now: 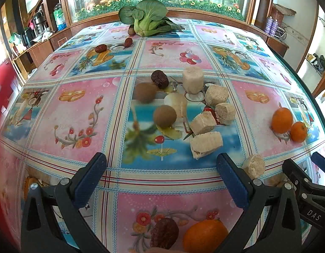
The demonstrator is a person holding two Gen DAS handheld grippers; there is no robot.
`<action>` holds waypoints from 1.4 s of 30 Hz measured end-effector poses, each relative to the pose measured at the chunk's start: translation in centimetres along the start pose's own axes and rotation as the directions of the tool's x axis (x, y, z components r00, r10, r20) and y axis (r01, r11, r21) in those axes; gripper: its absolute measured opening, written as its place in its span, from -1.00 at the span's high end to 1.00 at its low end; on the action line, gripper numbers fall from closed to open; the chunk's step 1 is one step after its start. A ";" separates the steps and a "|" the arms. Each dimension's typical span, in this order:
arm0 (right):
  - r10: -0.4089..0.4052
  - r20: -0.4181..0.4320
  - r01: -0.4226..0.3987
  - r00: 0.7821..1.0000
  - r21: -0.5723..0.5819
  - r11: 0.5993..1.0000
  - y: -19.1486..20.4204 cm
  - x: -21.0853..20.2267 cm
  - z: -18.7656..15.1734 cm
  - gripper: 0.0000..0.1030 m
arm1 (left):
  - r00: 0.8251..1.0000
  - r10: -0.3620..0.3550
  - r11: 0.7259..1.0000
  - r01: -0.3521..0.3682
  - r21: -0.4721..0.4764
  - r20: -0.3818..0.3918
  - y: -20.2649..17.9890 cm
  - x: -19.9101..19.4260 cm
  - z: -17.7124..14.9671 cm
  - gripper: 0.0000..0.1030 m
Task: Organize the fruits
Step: 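Move both grippers toward the oranges on the tablecloth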
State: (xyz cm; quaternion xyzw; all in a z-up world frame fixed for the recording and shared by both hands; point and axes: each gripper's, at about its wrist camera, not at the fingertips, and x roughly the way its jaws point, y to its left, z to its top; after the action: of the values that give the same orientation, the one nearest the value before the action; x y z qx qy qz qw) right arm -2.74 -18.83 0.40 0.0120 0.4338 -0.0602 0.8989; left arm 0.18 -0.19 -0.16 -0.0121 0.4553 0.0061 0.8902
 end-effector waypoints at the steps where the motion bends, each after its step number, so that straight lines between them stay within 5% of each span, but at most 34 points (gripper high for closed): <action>1: 0.000 0.000 0.000 1.000 0.000 1.000 0.0 0.0 0.0 -0.99 | 1.000 0.000 1.000 0.000 0.000 0.000 0.0 0.0 0.0 -1.00; 30: 0.004 -0.003 -0.004 1.000 -0.001 1.000 0.0 0.1 0.0 -0.99 | 1.000 0.000 1.000 0.000 0.000 -0.001 0.2 -0.2 0.0 -1.00; 35: 0.004 -0.003 -0.004 1.000 -0.001 1.000 0.0 0.0 0.0 -0.99 | 0.998 -0.030 1.000 0.030 0.000 -0.049 1.0 -1.3 -0.8 -1.00; 42: 0.008 -0.003 -0.008 1.000 0.001 1.000 -0.1 0.1 0.1 -0.99 | 0.989 0.015 0.999 -0.009 -0.047 0.146 3.3 -8.5 -4.7 -1.00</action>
State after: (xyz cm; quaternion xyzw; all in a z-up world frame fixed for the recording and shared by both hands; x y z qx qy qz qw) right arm -2.57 -18.98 0.36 0.0143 0.4350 -0.0570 0.8985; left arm -8.71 2.95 3.89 -0.0295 0.3886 0.0228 0.9207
